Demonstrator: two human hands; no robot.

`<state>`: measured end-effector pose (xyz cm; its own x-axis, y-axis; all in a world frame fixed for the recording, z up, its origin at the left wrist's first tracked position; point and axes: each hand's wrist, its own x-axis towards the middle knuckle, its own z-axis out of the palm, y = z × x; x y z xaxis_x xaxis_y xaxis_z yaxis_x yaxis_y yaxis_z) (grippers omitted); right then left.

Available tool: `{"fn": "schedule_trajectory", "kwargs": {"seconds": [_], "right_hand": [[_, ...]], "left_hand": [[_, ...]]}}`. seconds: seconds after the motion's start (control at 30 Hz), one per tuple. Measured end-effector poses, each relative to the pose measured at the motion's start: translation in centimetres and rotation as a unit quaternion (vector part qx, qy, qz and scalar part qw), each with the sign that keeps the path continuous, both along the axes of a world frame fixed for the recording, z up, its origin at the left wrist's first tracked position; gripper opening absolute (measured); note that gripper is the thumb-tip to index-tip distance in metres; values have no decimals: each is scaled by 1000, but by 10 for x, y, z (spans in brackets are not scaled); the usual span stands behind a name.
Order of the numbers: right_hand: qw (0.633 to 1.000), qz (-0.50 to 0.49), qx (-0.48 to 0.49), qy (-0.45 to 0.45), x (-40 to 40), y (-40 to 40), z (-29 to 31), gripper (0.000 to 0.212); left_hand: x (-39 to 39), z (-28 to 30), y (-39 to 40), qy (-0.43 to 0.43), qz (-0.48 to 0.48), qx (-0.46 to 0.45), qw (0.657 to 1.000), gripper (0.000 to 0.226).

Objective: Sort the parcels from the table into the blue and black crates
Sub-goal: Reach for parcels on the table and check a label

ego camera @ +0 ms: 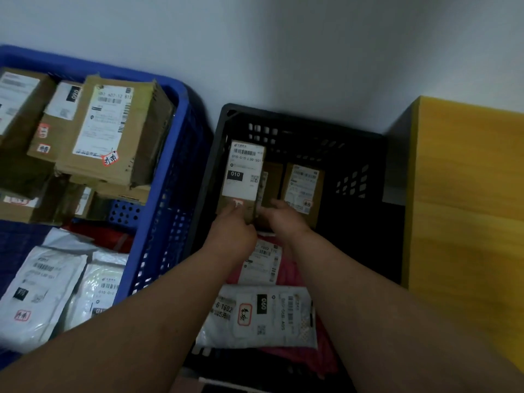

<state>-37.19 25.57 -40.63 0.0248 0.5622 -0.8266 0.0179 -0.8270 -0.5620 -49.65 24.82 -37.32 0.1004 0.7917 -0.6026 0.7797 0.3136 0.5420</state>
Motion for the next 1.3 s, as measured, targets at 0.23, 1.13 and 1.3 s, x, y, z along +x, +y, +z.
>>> {"fn": "schedule_trajectory", "kwargs": {"seconds": [0.23, 1.13, 1.3], "right_hand": [[999, -5, 35, -18, 21, -44, 70, 23], [956, -147, 121, -224, 246, -371, 264, 16], [953, -155, 98, -240, 353, -440, 268, 16]], "left_hand": [[19, 63, -42, -32, -16, 16, 999, 42], [217, 242, -255, -135, -97, 57, 984, 54], [329, 250, -321, -168, -126, 36, 977, 51]]}}
